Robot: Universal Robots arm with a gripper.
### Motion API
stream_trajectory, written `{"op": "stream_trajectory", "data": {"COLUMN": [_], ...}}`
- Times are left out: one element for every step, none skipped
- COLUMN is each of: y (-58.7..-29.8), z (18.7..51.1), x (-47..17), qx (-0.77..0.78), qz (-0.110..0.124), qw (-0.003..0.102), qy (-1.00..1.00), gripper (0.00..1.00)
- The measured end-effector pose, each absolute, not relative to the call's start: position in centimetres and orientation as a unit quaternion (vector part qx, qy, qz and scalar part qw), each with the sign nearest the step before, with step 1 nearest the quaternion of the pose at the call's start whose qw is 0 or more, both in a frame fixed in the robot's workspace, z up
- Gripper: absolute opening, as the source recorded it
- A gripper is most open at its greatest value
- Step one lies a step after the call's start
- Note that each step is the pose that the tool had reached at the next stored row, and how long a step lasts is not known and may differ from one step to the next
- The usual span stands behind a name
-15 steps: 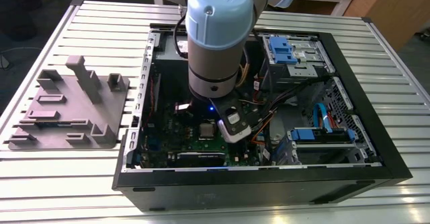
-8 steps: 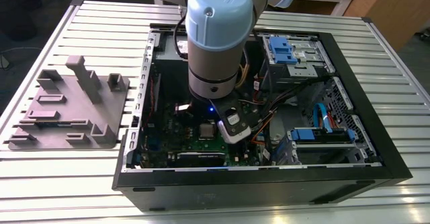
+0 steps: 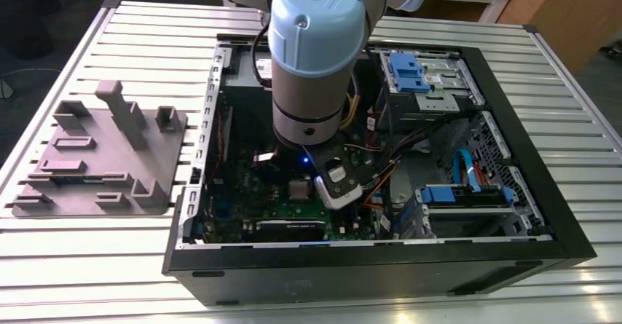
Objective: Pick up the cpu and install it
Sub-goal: 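Place the cpu into insertion slot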
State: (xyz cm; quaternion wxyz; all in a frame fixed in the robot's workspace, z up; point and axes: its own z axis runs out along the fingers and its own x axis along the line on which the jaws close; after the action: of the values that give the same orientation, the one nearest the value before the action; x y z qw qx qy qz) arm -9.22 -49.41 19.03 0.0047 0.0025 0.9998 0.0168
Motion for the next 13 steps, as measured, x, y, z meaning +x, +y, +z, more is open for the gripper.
{"op": "stream_trajectory", "data": {"y": [-49.40, -49.40, -49.40, -49.40, -49.40, -49.40, -49.40, -49.40, -49.40, -49.40, -49.40, -49.40, -49.40], "z": [19.03, 19.03, 19.02, 19.01, 18.97, 18.95, 18.95, 18.94, 18.94, 18.94, 18.94, 18.94, 18.93], "x": [-9.26, -9.27, -9.28, -9.29, -9.29, -9.30, -9.30, -9.30, -9.30, -9.30, -9.30, -9.30, -9.30], "qx": [0.002, 0.002, 0.002, 0.002, 0.002, 0.002, 0.003, 0.002, 0.002, 0.002, 0.002, 0.003, 0.003], "qz": [0.017, 0.017, 0.017, 0.017, 0.017, 0.017, 0.017, 0.017, 0.017, 0.017, 0.017, 0.017, 0.017], "qw": [0.005, 0.005, 0.005, 0.005, 0.005, 0.005, 0.005, 0.005, 0.005, 0.005, 0.005, 0.005, 0.005], "qy": [1.000, 1.000, 1.000, 1.000, 1.000, 1.000, 1.000, 1.000, 1.000, 1.000, 1.000, 1.000, 1.000], "gripper": [0.47, 0.47, 0.47, 0.47, 0.47, 0.47, 0.47, 0.47, 0.47, 0.47, 0.47, 0.47, 0.47]}}
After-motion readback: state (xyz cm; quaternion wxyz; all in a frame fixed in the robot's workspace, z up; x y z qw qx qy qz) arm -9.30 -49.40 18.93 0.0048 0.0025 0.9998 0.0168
